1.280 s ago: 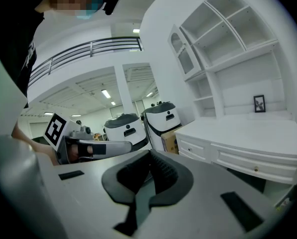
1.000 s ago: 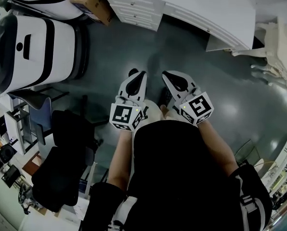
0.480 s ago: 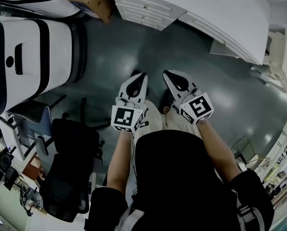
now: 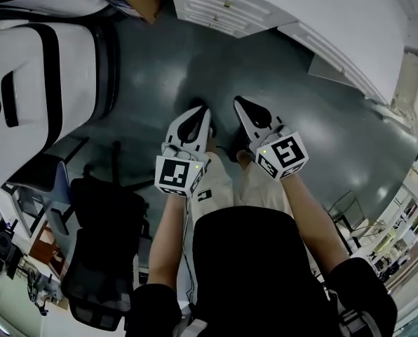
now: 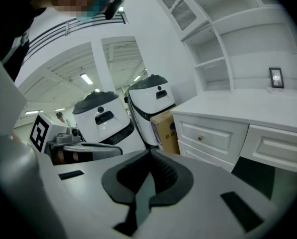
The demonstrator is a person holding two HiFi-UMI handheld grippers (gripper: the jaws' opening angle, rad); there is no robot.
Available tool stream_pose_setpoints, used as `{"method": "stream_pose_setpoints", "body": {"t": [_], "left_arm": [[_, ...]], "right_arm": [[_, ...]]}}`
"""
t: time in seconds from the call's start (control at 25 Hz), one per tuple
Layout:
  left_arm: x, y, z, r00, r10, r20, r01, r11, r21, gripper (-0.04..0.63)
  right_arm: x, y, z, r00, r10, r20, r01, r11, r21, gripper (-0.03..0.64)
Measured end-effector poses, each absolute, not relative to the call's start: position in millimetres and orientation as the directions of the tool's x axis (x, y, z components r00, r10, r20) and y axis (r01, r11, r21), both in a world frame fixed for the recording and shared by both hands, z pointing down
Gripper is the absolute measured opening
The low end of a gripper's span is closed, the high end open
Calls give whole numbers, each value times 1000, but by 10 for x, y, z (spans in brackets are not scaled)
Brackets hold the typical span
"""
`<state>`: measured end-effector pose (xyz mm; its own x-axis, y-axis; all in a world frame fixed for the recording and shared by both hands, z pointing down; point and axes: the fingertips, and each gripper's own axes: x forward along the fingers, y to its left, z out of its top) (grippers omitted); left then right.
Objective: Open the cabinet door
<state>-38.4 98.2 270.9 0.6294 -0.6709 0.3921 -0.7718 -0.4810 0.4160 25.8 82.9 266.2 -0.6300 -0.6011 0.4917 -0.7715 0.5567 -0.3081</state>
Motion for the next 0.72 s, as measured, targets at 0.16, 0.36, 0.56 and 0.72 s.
{"method": "stream_pose_setpoints", "body": {"t": [0.16,0.36,0.56,0.72], "left_arm": [[-457,814,2917,628,-668,400,-774,-481,411,23],[-466,635,3178,617,-675,404,-780,-460,424,23],[-438,451,3440,608,-684,403,-786,-445,429,23],[-454,267,3599,583,-715,387,-799,-416,434,23]], "right_arm": [[176,634,2978,-618,-603,505,-782,535,-318,17],[160,382,3403,-611,-597,519,-789,509,-344,17],[171,125,3908,-590,-589,552,-805,489,-337,17],[196,-26,4341,-573,-572,587,-815,471,-337,17]]}}
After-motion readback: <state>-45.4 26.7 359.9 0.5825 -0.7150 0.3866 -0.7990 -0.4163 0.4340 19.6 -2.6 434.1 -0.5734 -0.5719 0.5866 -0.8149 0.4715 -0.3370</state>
